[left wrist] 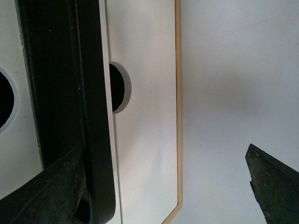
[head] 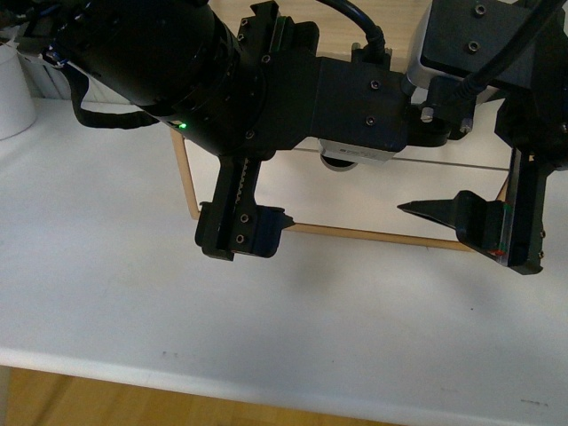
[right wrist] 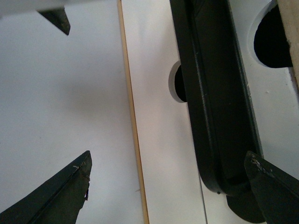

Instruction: Pull drawer

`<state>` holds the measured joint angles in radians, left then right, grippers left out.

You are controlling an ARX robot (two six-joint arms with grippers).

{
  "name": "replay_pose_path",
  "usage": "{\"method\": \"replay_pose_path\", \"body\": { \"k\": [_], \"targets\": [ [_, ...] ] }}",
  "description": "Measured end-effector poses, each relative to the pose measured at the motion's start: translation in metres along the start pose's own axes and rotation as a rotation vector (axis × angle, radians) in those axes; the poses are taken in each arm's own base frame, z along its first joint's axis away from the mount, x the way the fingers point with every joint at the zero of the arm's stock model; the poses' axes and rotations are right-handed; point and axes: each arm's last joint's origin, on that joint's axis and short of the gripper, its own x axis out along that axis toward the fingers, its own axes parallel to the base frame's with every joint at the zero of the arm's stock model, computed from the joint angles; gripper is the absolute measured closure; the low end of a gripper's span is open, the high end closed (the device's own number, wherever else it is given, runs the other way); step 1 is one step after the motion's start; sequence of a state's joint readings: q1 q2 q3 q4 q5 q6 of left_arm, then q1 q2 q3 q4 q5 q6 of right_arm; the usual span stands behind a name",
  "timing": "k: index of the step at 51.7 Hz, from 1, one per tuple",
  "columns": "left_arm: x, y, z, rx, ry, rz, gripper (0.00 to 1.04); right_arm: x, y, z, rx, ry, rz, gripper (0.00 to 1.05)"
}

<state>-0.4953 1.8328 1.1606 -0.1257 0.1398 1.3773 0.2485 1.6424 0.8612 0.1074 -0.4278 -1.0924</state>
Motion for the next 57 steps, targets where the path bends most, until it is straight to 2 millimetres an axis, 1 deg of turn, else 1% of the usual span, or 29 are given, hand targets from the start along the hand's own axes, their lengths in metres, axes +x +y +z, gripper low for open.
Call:
{"method": "replay_pose_path", "body": {
  "k": [22,34,57],
  "targets": [
    [0.001,0.0,-0.002,0.005,0.016,-0.009,0.06,0.012,0.004,0.001,-0.002,-0.002,0.022,0.09],
    [0.001,0.0,-0.004,0.002,0.022,-0.01,0.06,0.012,0.006,0.0,0.001,0.021,0.061,0.09],
    [0.0,-0.001,-0.01,-0.012,0.024,-0.018,0.06,0.012,0.001,-0.01,-0.047,0.091,0.053,0.09]
  ]
}}
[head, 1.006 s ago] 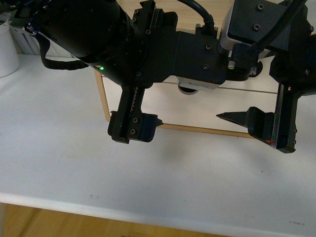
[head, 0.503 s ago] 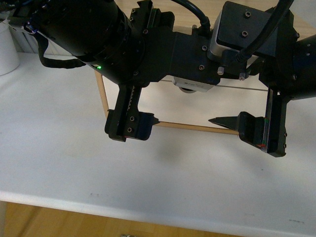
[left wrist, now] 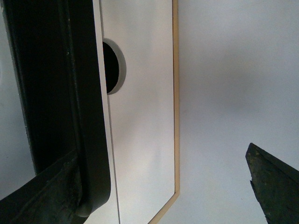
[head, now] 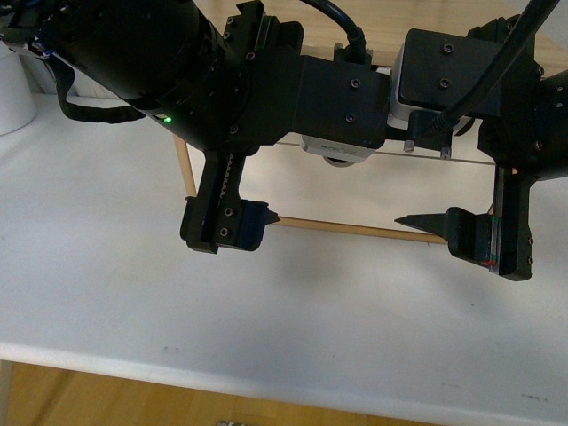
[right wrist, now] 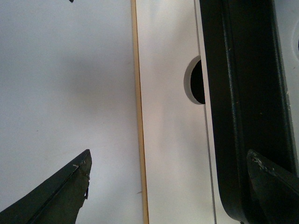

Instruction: Pull drawer

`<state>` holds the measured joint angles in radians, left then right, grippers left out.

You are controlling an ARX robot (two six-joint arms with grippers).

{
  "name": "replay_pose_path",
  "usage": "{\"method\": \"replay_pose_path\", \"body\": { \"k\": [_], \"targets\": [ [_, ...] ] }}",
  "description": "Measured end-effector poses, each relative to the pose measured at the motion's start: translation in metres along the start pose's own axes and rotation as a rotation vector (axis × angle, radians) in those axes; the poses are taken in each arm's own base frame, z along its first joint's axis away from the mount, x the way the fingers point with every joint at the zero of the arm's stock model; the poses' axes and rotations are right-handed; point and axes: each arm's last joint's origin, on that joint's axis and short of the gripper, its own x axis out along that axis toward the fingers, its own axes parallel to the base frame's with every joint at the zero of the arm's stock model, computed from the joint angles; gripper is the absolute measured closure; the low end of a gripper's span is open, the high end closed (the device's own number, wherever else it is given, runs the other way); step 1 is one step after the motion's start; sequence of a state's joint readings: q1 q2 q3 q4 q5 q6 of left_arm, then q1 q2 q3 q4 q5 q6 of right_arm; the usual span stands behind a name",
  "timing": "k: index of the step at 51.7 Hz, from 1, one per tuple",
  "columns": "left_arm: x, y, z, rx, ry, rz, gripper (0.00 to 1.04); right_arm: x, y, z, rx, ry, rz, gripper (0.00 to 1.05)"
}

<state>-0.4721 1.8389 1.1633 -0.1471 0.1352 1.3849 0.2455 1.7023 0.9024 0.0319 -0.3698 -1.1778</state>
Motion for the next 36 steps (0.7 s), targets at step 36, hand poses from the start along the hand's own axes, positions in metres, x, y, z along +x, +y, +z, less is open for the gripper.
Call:
{"method": "replay_pose_path", "body": {
  "k": [36],
  "targets": [
    [-0.011,-0.003,0.002,-0.012,0.015,-0.099,0.06,-0.012,0.005,-0.001,-0.026,-0.002,0.109,0.09]
  ]
}}
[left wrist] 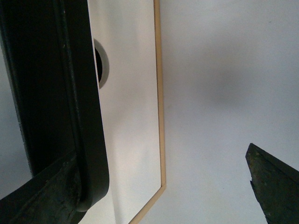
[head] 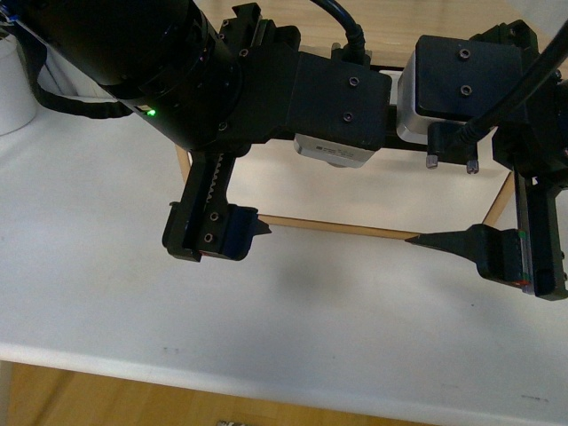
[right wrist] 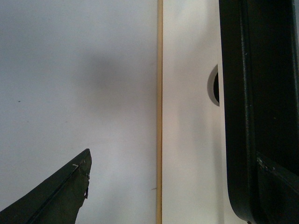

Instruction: Pull drawer

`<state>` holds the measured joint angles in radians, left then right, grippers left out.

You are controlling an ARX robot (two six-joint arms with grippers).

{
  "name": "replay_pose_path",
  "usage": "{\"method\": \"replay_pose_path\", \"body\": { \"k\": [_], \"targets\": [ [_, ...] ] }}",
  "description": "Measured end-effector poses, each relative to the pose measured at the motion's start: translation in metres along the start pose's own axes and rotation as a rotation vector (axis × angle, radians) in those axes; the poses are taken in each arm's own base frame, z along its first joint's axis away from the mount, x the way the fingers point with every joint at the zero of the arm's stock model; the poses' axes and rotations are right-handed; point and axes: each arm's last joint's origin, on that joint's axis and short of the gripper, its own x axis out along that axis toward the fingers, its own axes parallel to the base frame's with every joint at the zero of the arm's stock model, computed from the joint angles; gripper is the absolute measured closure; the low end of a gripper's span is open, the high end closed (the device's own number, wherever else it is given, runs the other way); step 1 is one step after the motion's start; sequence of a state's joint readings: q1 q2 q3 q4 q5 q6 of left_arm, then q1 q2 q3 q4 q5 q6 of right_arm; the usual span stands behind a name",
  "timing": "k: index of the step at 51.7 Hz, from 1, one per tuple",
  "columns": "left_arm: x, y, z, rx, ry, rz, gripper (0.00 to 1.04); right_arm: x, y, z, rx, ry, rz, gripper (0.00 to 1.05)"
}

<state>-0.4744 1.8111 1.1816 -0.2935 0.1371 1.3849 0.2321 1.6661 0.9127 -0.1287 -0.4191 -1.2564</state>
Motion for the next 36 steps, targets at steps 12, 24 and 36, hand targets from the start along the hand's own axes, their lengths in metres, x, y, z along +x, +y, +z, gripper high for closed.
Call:
{"method": "replay_pose_path", "body": {
  "k": [12,24,36],
  "targets": [
    [-0.011,-0.009,0.005,0.003,0.005,-0.058,0.06,-0.01,0.01,0.002,-0.021,-0.008,0.051,0.09],
    [-0.023,-0.023,0.014,0.023,0.013,-0.104,0.06,-0.022,0.024,0.005,-0.037,-0.013,0.104,0.09],
    [-0.031,-0.033,0.022,0.029,0.025,-0.126,0.06,-0.031,0.033,0.008,-0.045,-0.012,0.128,0.09]
  ]
}}
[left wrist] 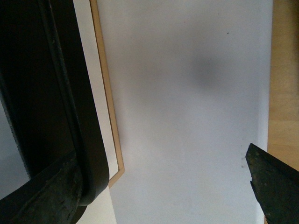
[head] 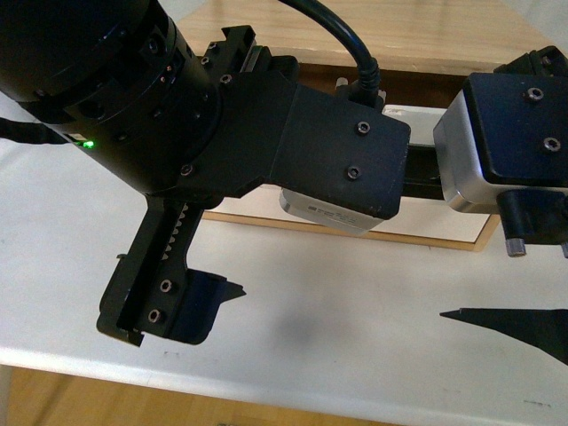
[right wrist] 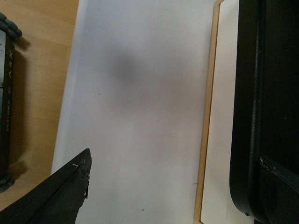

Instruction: Pull drawer

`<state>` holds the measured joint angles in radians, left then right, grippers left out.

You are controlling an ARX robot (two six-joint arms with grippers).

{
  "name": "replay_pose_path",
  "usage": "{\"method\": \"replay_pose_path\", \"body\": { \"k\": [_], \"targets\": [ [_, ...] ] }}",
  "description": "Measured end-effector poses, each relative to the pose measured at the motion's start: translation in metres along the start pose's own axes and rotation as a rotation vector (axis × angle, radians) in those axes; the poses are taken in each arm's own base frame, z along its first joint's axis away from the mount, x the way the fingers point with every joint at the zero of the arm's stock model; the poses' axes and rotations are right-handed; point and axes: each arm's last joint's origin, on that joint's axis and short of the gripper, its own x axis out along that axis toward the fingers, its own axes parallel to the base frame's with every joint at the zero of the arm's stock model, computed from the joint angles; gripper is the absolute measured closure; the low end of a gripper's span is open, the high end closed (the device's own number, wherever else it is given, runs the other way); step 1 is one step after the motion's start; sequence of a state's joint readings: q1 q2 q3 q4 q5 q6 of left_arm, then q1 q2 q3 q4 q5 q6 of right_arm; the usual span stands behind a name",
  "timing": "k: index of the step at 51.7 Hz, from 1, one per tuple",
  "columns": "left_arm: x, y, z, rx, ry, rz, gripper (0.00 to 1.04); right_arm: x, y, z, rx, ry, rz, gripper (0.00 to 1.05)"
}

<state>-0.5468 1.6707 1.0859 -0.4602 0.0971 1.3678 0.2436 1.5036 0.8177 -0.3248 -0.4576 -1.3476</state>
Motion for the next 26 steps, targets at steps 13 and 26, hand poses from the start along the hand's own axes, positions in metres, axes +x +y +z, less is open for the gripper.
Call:
{"method": "replay_pose_path", "body": {
  "k": [13,26],
  "targets": [
    [-0.002,-0.002,0.001,-0.014,-0.026,0.072,0.06,-0.006,0.0,0.003,0.043,-0.019,-0.044,0.09],
    [-0.028,0.006,0.008,-0.038,-0.103,0.228,0.06,-0.031,-0.001,0.006,0.111,-0.062,-0.125,0.09]
  ]
}}
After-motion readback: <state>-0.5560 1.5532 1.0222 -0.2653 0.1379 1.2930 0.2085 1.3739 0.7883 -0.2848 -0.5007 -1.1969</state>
